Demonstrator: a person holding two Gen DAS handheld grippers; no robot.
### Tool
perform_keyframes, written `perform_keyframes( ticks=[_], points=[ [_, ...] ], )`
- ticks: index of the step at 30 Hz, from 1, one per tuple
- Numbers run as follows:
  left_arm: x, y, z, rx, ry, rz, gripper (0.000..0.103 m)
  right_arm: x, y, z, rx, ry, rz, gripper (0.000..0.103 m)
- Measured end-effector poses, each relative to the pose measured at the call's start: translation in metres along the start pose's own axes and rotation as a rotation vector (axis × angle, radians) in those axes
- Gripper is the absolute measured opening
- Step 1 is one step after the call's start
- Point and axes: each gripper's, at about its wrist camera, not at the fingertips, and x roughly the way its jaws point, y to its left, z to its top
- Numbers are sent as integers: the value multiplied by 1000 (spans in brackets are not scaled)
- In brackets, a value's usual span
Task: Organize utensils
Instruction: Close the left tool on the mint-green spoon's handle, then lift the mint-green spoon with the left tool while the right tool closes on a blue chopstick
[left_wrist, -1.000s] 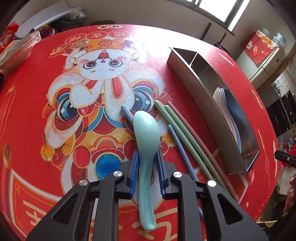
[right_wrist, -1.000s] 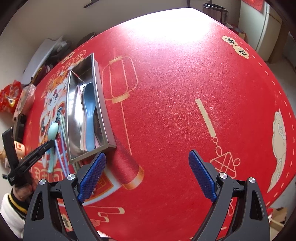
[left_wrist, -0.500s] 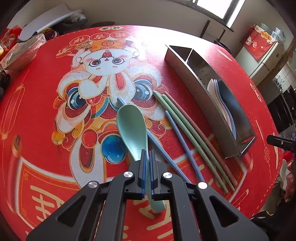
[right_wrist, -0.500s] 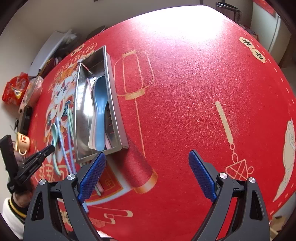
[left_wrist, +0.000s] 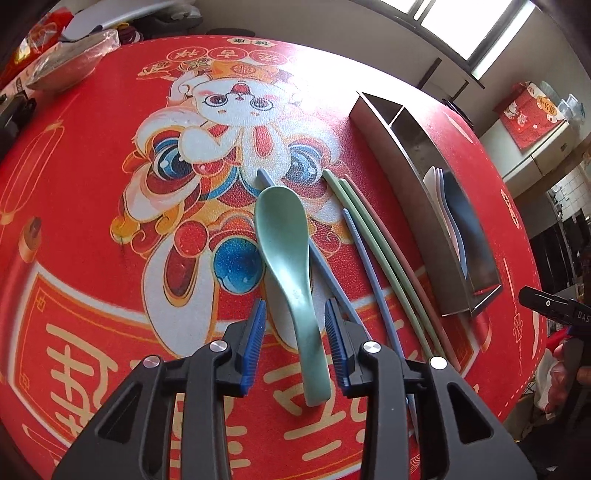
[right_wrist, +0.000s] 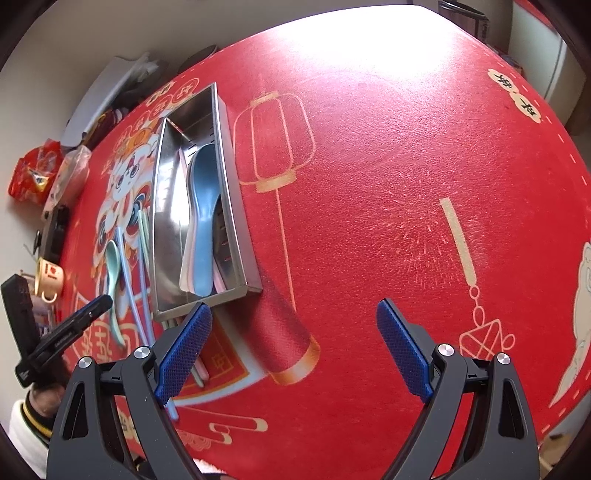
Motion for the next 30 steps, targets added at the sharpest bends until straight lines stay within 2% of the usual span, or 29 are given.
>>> perform_keyframes(
  ticks=[3,6,9,17,25,27,29,30],
  points=[
    [4,4,-3,-44,18,-40,31,0,0,-1,1,1,-5,88],
    [8,4,-5,-49,27,-48,20,0,0,-2,9,2,-10,88],
    [9,2,-7,-41,29,-58,16,-1,1,-5,14,-2,-14,88],
    [5,1,-13,-7,15,-15,13,-7,14,-11,-14,-25,-3,88],
    [-9,23,-29,-4,8,-11,13,-4,61,-29,-150,-11,34,87],
    [-13,29,-32,1,9,-7,13,-1,77,-36,-198,4,62,67],
    [-17,35,-36,11,10,-6,13,7,92,-43,-232,28,83,60],
    [-19,37,-38,17,10,-7,13,11,99,-47,-244,43,98,50]
  ],
)
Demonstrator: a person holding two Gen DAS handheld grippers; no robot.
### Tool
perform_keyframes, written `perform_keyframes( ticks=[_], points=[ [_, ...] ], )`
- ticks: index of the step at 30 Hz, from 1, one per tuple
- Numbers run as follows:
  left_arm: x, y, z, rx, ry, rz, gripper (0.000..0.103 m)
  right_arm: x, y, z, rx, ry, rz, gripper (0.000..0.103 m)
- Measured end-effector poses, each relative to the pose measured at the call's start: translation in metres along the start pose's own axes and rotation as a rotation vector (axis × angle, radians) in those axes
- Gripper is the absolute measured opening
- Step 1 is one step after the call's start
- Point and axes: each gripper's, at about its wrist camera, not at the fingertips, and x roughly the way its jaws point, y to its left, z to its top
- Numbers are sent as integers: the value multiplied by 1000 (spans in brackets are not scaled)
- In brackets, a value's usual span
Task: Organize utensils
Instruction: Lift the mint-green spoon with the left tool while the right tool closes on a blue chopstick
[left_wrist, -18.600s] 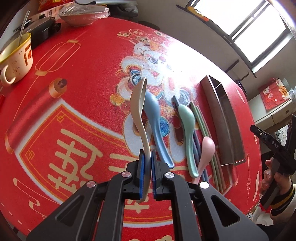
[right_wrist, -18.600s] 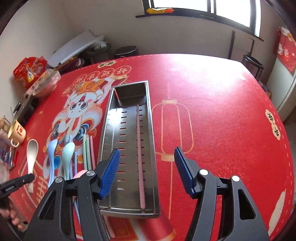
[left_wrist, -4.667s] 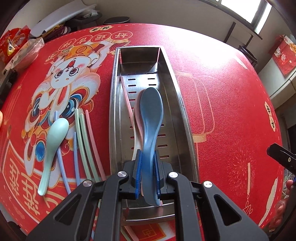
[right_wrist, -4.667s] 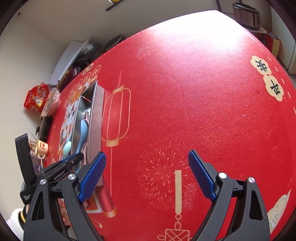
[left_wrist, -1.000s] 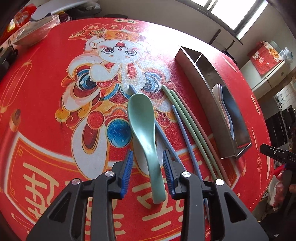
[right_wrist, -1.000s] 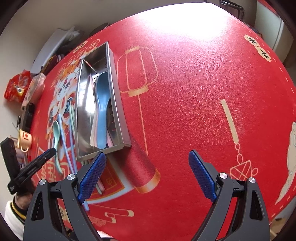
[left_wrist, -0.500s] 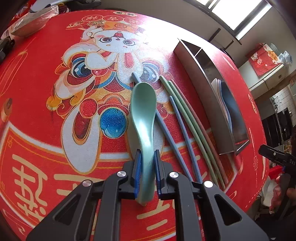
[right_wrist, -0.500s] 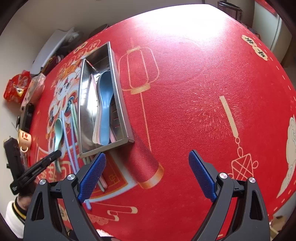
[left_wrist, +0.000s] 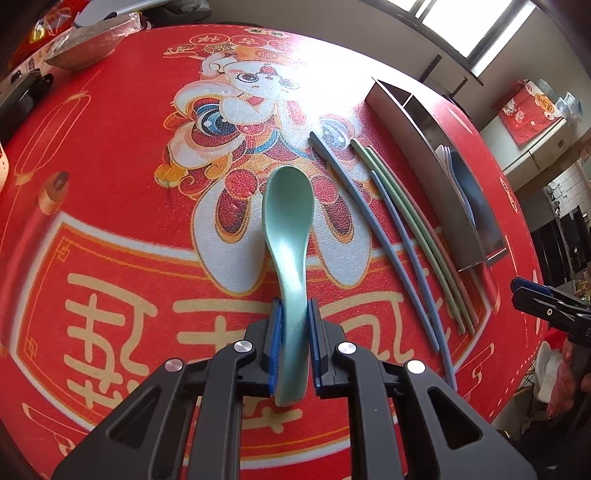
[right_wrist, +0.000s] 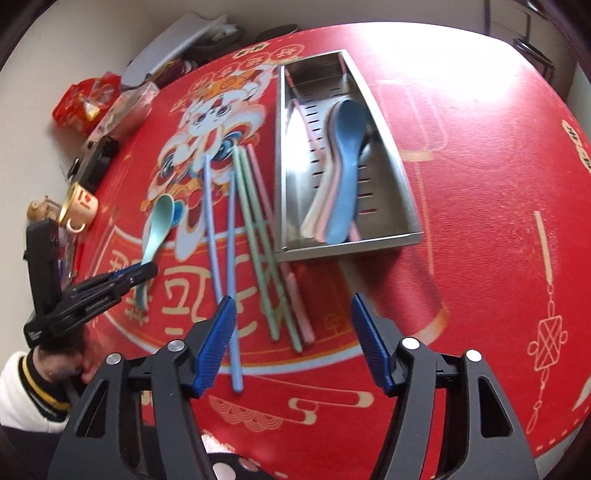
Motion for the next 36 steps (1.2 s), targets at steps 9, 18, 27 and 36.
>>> perform_keyframes(
  ticks=[9,18,27,36],
  points=[
    [-6,10,-13,53,-12,-33,13,41,38,-3,-58,75,11,18],
    [-6,13,-12,68,-16,-63,13,65,58,5,-95,88,-75,13],
    [-6,20,-13,56,-15,-97,13,70,60,9,-89,96,-106,8],
    [-7,21,-13,44,-20,-96,13,72,69,7,-175,119,-153,7]
  ],
)
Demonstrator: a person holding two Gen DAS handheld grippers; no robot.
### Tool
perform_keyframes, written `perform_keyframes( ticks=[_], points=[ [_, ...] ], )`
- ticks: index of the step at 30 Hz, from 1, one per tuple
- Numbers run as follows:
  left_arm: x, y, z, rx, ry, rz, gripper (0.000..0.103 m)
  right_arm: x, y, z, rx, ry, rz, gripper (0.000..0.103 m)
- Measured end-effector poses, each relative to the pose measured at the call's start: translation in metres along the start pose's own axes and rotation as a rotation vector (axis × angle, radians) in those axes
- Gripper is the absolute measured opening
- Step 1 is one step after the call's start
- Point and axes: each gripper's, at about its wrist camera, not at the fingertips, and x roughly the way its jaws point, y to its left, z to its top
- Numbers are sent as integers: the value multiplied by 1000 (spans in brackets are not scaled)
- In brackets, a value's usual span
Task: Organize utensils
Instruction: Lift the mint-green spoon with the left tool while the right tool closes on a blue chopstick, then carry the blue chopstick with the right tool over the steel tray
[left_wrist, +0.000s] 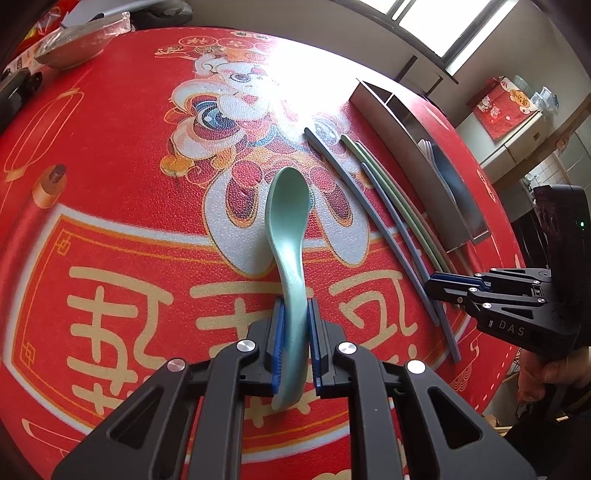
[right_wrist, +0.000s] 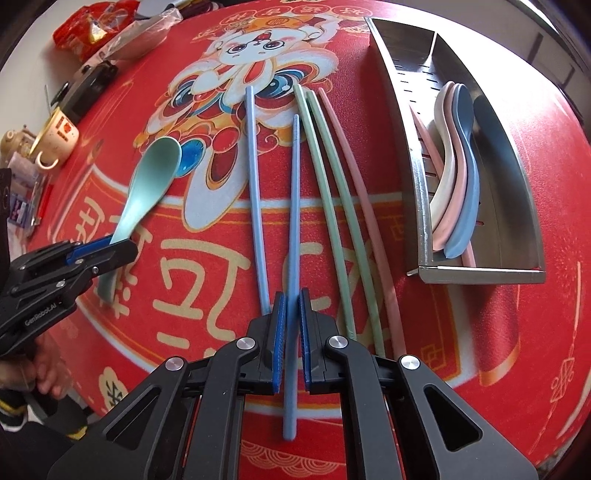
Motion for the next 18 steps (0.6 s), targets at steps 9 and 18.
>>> perform_keyframes(
  ticks=[9,18],
  points=[
    [-1,-2,-2,-25,-13,17,13,3,3,5,-55,-13,15,7],
    [-1,-4,-2,-64,-20,36,13,-14,-10,6,-18,-58,170,6]
  ],
)
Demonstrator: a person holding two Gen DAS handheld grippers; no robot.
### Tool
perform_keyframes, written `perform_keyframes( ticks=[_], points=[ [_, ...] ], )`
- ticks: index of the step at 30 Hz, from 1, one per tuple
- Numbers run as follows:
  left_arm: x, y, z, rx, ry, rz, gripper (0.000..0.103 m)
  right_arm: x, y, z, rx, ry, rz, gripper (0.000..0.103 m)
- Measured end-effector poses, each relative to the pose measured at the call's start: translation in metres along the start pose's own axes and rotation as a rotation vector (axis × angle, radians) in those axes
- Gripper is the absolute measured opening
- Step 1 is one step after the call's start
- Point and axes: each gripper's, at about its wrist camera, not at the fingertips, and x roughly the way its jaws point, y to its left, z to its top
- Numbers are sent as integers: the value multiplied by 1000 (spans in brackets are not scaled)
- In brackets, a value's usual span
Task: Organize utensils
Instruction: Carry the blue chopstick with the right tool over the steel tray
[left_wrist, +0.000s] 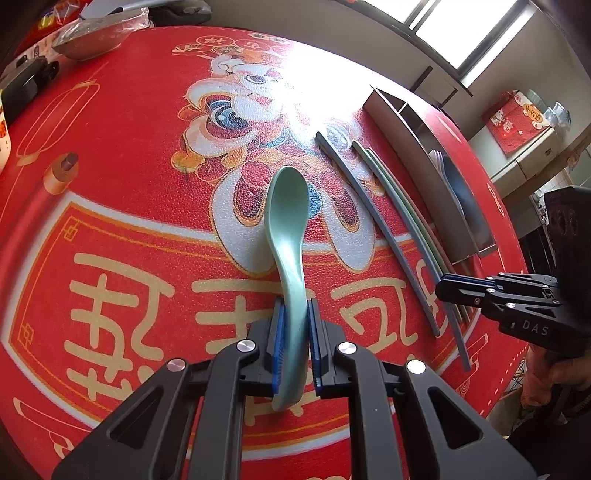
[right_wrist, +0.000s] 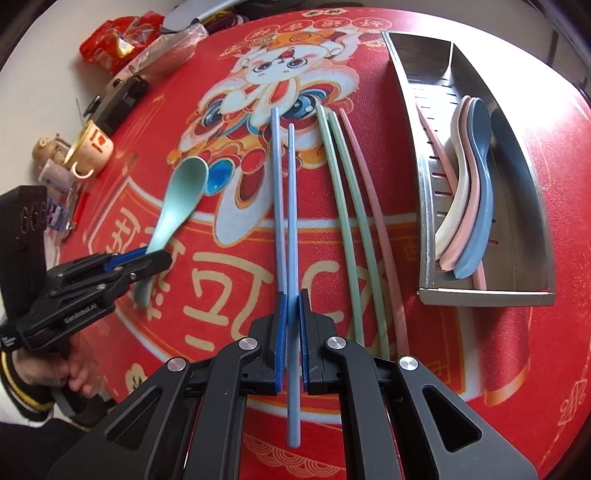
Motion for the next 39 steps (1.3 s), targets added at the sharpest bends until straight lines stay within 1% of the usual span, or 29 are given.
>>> perform_keyframes(
  ticks=[3,6,10,17,21,25,33,39],
  points=[
    [0,0,0,-19,-3,7,13,-16,-2,3,-8,-53,45,6],
    [0,-1,-1,-34,-5,19,13,-33,-6,9,-5,-102,72,6],
    [-1,-3,-1,-49,-6,42,13,-53,-24,21,27,-166,70,6],
    [-1,-11,-2,-78,-11,84,13,-67,-80,58,120,-239,23,6],
    [1,-15,-3,-94,-13,112,13,-56,-104,82,192,-248,31,6],
    [2,-18,-2,-110,-14,136,13,-41,-110,97,204,-248,34,6],
    [3,-21,-2,-138,-19,165,13,-16,-112,107,185,-262,-19,6],
    [2,-20,-3,-152,-25,167,13,-8,-113,109,183,-253,-29,6]
  ],
)
